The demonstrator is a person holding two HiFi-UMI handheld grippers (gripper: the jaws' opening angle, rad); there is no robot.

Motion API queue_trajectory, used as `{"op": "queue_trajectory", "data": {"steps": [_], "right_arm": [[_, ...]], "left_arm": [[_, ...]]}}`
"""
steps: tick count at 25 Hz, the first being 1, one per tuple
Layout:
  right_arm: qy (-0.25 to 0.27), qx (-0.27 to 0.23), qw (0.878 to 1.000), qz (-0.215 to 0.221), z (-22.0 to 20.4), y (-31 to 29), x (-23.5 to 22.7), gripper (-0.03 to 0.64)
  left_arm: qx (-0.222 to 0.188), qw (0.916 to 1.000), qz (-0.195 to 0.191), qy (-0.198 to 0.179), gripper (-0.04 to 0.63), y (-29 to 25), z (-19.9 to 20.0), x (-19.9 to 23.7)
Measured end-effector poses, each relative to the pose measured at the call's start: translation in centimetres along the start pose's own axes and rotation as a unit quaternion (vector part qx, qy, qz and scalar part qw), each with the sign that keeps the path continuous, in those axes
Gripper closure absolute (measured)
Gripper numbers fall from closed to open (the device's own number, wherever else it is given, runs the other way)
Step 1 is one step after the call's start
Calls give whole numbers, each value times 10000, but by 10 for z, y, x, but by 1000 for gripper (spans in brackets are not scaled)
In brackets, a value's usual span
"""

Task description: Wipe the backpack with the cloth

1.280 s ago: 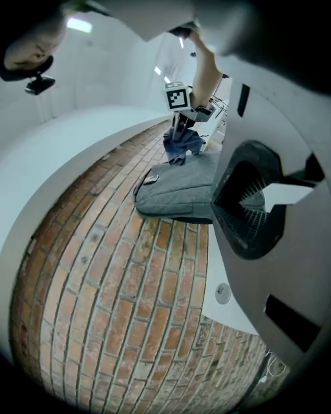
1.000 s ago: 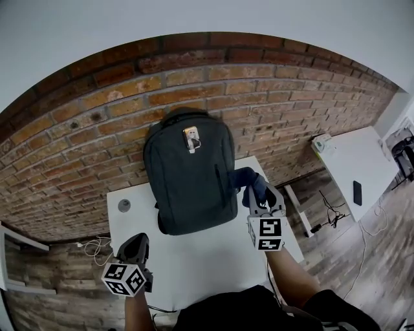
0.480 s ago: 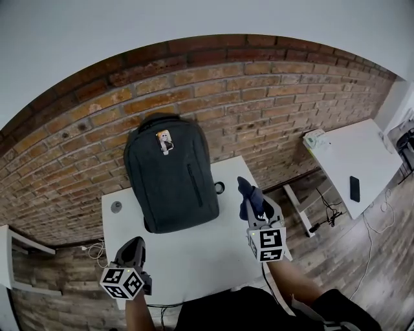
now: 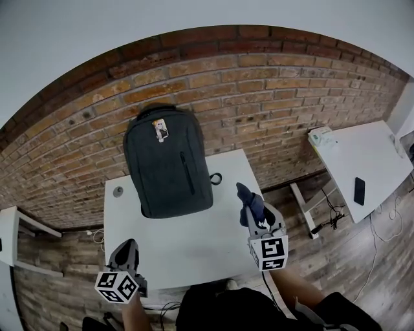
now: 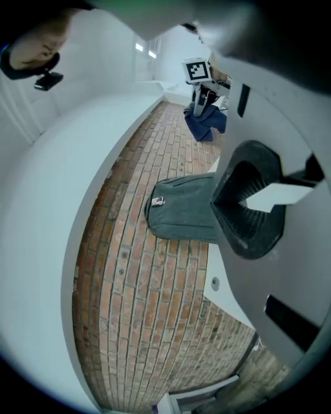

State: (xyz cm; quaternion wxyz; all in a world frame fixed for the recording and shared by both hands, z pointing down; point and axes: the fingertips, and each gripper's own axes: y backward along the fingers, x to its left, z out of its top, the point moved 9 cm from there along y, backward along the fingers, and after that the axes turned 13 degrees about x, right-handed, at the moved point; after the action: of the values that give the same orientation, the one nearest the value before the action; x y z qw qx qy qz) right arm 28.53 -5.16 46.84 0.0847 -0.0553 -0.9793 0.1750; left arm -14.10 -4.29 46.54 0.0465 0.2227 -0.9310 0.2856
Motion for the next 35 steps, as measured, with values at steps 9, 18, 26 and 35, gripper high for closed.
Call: {"op": "queue_trajectory", "data": {"steps": [9,18,26,35], "right_arm": [[-79,-116,9998,142,-2,14,-1,506],[90,-148,9998,-61,-6,40,15,508],[20,-193,9997,-161,-19,97,55,506],[-61,-201,9994,-275,-39,174,109,506]], "left_arm": [[179,9996,223,70,607,24,-15,-7],[-16,9995,-169,-250,607,34,-9,-16],[-47,9991,-344,-224,607,82,-45,-2],[-185,9988,-398,-203,607,163,-98,13]]}}
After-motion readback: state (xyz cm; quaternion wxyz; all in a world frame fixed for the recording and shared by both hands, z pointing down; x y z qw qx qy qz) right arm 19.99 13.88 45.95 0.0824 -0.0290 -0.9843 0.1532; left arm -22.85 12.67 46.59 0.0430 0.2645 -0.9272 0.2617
